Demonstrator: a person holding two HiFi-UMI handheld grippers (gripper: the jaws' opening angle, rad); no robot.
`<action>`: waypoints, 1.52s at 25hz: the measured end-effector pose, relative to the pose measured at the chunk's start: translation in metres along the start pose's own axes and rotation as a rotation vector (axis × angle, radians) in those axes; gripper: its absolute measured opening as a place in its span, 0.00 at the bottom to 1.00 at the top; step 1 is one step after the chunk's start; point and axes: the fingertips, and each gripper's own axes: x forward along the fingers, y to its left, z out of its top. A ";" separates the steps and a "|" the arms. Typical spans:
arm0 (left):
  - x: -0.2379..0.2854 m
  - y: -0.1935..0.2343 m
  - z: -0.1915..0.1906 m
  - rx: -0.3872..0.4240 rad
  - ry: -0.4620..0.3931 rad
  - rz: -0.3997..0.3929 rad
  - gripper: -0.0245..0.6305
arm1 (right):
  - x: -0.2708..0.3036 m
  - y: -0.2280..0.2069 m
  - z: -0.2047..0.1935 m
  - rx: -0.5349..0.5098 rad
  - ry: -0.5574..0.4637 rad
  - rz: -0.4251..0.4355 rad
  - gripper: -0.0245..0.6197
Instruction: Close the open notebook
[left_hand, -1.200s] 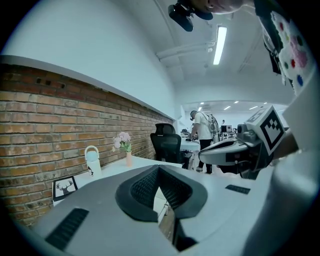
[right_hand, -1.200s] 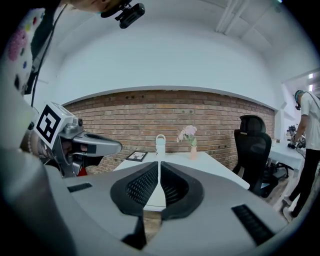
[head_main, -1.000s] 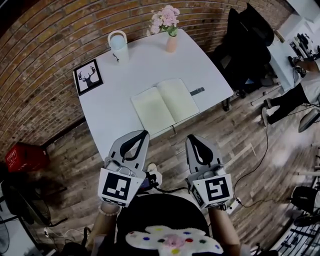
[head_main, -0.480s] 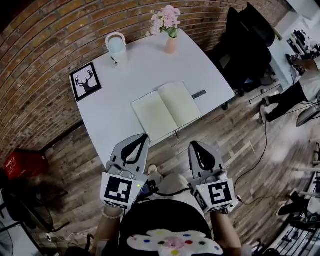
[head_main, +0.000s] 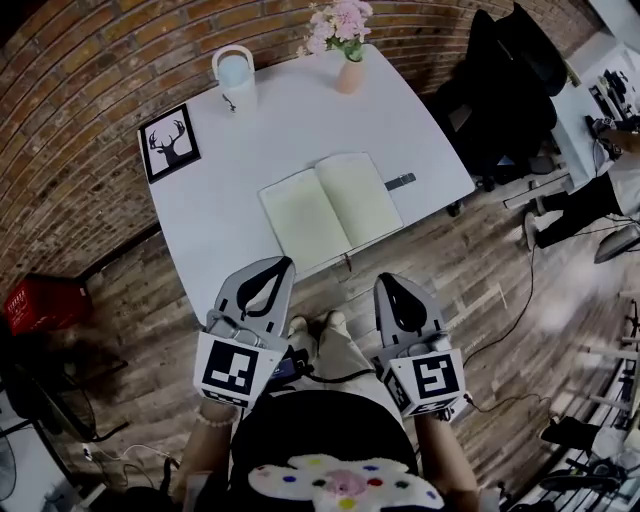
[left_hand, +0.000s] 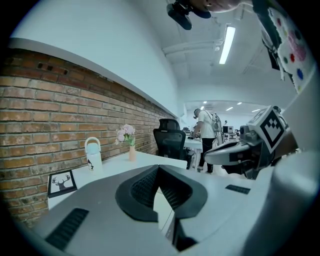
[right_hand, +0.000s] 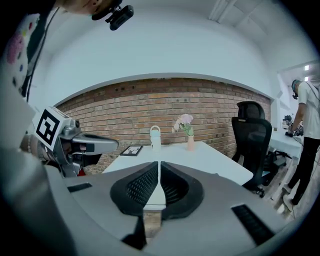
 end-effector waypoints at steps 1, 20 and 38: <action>0.001 -0.001 -0.001 -0.003 0.003 -0.001 0.06 | 0.002 -0.002 -0.003 0.000 0.011 0.007 0.10; 0.008 0.008 -0.027 -0.068 0.065 0.082 0.06 | 0.048 -0.015 -0.055 0.097 0.149 0.164 0.10; 0.016 0.009 -0.061 -0.076 0.146 0.175 0.06 | 0.083 -0.039 -0.121 0.392 0.305 0.229 0.29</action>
